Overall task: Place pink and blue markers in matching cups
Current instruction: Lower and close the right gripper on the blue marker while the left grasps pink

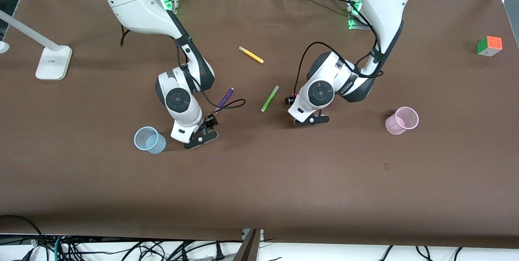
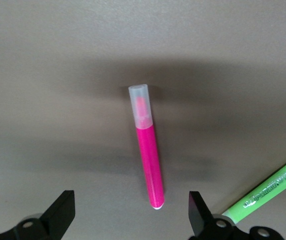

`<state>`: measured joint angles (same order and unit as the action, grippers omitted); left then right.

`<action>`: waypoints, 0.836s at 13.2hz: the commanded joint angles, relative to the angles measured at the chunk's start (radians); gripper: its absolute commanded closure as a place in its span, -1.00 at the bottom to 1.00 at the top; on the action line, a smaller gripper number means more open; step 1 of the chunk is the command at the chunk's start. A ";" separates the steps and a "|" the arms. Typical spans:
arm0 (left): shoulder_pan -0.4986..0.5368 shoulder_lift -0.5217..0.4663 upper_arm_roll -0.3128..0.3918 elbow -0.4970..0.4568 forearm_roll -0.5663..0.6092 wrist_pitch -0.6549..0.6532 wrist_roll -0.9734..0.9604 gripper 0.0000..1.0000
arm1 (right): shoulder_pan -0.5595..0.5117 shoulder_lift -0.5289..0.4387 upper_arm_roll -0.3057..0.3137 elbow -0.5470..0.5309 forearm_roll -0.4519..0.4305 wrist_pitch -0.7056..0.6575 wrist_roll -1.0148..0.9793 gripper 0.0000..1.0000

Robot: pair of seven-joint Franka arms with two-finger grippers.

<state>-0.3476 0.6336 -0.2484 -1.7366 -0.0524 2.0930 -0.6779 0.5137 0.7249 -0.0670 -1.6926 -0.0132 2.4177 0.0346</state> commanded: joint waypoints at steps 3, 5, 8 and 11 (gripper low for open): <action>-0.042 0.040 0.011 -0.008 0.008 0.070 -0.055 -1.00 | 0.006 -0.024 -0.004 -0.027 0.001 0.012 -0.010 0.14; -0.042 0.051 0.009 -0.008 0.051 0.070 -0.055 -1.00 | 0.006 -0.024 -0.004 -0.027 0.001 0.012 -0.010 0.58; -0.042 0.060 0.009 -0.008 0.055 0.071 -0.055 -1.00 | 0.006 -0.022 -0.004 -0.018 -0.001 0.024 -0.010 0.83; -0.044 0.074 0.009 -0.008 0.055 0.102 -0.057 -0.67 | 0.003 -0.045 -0.007 0.007 -0.004 0.029 -0.042 0.89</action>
<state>-0.3803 0.7013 -0.2472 -1.7399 -0.0180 2.1678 -0.7186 0.5160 0.7155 -0.0679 -1.6872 -0.0138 2.4432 0.0274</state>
